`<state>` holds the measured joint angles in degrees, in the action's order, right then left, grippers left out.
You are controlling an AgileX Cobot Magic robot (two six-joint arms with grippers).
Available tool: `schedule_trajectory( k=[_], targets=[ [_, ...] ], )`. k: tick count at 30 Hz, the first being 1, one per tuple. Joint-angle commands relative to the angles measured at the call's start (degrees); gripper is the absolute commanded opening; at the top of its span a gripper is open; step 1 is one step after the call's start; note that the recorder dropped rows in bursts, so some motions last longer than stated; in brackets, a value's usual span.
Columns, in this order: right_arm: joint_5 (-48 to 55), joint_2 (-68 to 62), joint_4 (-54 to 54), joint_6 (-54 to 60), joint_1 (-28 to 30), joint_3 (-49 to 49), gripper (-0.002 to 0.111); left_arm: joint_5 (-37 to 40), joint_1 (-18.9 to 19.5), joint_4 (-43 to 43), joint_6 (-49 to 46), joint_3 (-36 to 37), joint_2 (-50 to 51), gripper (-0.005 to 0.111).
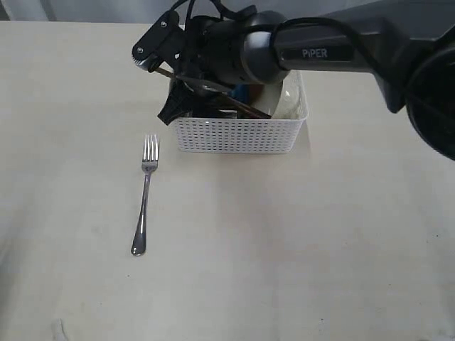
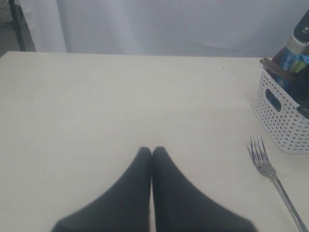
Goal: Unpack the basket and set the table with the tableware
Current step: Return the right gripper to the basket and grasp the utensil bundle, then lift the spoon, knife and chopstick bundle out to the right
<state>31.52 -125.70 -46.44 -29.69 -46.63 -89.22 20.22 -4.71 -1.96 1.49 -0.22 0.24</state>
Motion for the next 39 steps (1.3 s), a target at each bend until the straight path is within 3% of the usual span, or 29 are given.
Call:
schedule_trajectory(
  k=[1, 15, 39],
  targets=[
    [3.8, 0.5, 0.4, -0.2, -0.4, 1.0, 0.0, -0.6, 0.2, 0.2, -0.2, 0.2, -0.2, 0.0],
    [3.3, 11.3, 2.3, 1.7, -0.4, 1.0, 0.0, -0.6, 0.2, 0.2, -0.2, 0.2, -0.2, 0.0],
    [3.8, 17.9, 2.6, 2.9, -0.4, -2.2, 0.0, -0.6, 0.2, 0.2, -0.2, 0.2, -0.2, 0.0]
  ],
)
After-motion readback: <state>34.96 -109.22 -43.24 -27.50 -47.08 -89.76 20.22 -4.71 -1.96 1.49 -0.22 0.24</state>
